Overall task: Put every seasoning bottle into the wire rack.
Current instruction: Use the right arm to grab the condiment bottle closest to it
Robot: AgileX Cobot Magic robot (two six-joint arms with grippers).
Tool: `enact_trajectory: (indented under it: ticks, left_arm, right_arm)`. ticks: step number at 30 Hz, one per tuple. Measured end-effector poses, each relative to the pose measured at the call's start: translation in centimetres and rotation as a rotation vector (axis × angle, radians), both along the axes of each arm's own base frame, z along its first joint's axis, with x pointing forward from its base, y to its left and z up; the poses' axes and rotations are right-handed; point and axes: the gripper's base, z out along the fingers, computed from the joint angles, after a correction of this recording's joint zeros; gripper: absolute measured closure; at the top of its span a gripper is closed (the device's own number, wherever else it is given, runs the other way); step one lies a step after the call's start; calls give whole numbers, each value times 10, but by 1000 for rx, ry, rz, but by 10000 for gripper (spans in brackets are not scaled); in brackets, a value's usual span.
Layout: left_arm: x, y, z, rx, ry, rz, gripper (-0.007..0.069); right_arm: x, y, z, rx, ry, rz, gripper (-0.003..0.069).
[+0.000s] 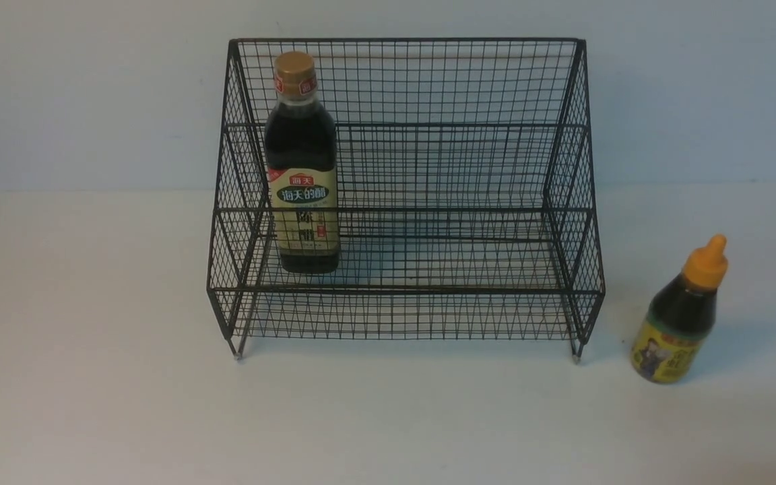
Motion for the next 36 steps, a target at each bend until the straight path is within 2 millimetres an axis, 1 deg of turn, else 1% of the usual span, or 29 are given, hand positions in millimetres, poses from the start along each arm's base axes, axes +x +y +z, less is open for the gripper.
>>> enact_trajectory:
  ticks: [1, 2, 3, 4, 5, 6, 7, 8, 9, 10, 12, 13, 14, 36]
  left_arm:
    - [0, 1, -14, 6, -17, 18, 629]
    - [3, 2, -36, 21, -25, 46, 629]
    - [6, 2, -55, 29, -19, 57, 629]
    - [6, 3, -70, 32, -23, 68, 629]
    - [8, 3, -92, 39, -10, 83, 629]
    - [10, 3, -110, 42, 11, 88, 629]
    - [10, 4, -114, 42, 9, 89, 629]
    - [12, 4, -144, 48, 52, 97, 629]
    - [12, 4, -157, 51, 77, 97, 629]
    - [14, 4, -174, 56, 116, 96, 629]
    - [14, 4, -191, 64, 168, 95, 629]
    - [14, 4, -196, 67, 193, 96, 629]
    - [14, 4, -196, 73, 195, 96, 629]
    - [14, 4, -196, 68, 193, 97, 629]
  right_arm:
    - [0, 0, 0, 0, 0, 0, 673]
    - [0, 0, 0, 0, 0, 0, 673]
    - [0, 0, 0, 0, 0, 0, 673]
    - [0, 0, 0, 0, 0, 0, 673]
    - [0, 0, 0, 0, 0, 0, 673]
    - [0, 0, 0, 0, 0, 0, 673]
    - [0, 0, 0, 0, 0, 0, 673]
    - [0, 0, 0, 0, 0, 0, 673]
    - [0, 0, 0, 0, 0, 0, 673]
    - [0, 0, 0, 0, 0, 0, 673]
    - [0, 0, 0, 0, 0, 0, 673]
    - [0, 0, 0, 0, 0, 0, 673]
    - [0, 0, 0, 0, 2, 0, 673]
    - [0, 0, 0, 5, 2, -1, 673]
